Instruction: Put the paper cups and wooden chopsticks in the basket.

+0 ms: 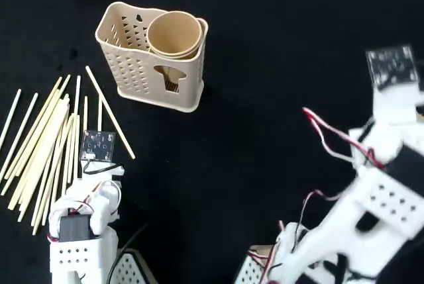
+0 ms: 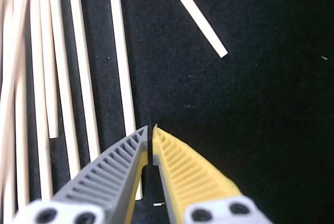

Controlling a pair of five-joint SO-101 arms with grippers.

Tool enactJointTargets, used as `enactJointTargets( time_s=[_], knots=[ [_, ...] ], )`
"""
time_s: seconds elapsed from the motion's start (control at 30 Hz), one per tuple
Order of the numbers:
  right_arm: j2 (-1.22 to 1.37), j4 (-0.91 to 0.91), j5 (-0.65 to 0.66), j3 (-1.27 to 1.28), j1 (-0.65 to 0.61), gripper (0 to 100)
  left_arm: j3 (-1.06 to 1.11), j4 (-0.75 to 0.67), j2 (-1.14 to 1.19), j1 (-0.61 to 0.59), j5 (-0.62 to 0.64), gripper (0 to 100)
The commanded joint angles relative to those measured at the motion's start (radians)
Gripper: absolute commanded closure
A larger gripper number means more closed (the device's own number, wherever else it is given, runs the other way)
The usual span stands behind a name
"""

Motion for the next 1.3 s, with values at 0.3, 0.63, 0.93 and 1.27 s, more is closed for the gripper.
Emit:
enactJointTargets(
  time_s=[0.3, 0.63, 0.93, 1.27],
  knots=[
    [-0.248, -0.514, 0.000, 0.510, 0.302, 76.7, 0.013, 0.006, -0.009, 0.007, 0.008, 97],
    [-0.015, -0.763, -0.054, 0.536, 0.304, 76.9, 0.013, 0.006, -0.009, 0.007, 0.008, 97],
    [0.320, -0.767, -0.051, 0.384, 0.153, 80.2, 0.013, 0.006, -0.009, 0.007, 0.008, 97],
    [0.341, -0.865, -0.051, 0.374, 0.147, 93.9, 0.013, 0.006, -0.009, 0.007, 0.008, 97]
  ],
)
